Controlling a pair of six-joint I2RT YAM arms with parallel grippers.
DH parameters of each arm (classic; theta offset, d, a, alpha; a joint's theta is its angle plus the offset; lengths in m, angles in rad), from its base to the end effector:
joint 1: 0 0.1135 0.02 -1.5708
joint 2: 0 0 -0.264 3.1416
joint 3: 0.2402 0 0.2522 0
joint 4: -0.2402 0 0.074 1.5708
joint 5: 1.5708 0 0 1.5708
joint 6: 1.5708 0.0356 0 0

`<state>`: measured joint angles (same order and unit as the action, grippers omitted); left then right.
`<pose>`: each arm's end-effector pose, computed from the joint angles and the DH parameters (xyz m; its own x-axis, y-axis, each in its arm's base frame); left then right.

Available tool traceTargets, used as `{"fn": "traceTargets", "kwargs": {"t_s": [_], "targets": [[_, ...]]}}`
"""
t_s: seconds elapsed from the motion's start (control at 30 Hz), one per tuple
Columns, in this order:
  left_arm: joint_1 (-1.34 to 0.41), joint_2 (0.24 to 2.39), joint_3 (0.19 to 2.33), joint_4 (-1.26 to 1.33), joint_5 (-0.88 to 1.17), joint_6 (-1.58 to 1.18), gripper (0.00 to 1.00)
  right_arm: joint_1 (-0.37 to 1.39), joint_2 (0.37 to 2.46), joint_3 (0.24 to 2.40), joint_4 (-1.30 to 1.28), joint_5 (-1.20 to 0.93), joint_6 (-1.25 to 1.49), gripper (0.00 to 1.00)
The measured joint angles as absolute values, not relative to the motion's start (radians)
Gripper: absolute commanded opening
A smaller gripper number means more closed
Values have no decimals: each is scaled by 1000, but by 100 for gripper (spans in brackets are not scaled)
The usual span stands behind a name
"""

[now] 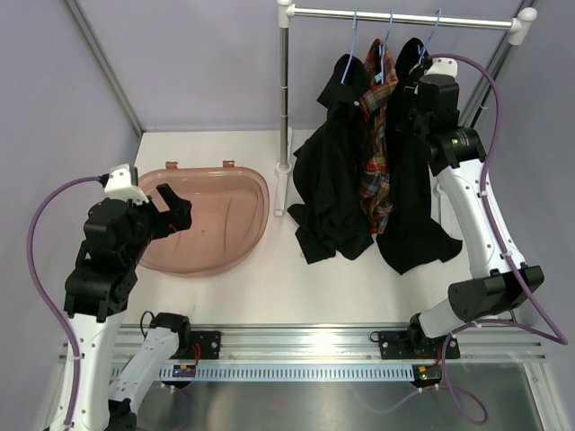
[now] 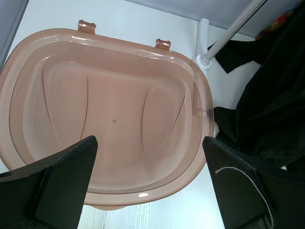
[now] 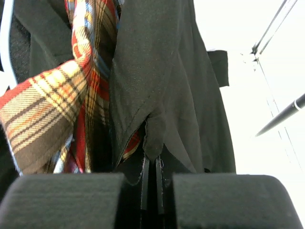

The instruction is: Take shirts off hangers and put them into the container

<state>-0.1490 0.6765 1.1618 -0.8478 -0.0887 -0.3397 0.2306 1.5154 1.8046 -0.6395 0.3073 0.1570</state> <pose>0.1045 -0.0125 0.4073 -0.3526 -0.2827 -0.8921 -0.0547 0.9579 -0.2819 0.3183 0.0637 0.4674 -0.3208 0.0778 -0.9439 0.1103 0.9929 0.0443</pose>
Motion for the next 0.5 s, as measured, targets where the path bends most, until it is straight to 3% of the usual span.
{"fn": "traceTargets", "kwargs": {"t_s": [0.5], "targets": [[-149, 647, 1040, -681, 115, -322, 99, 286, 1451, 1827, -662, 357, 102, 0]]}}
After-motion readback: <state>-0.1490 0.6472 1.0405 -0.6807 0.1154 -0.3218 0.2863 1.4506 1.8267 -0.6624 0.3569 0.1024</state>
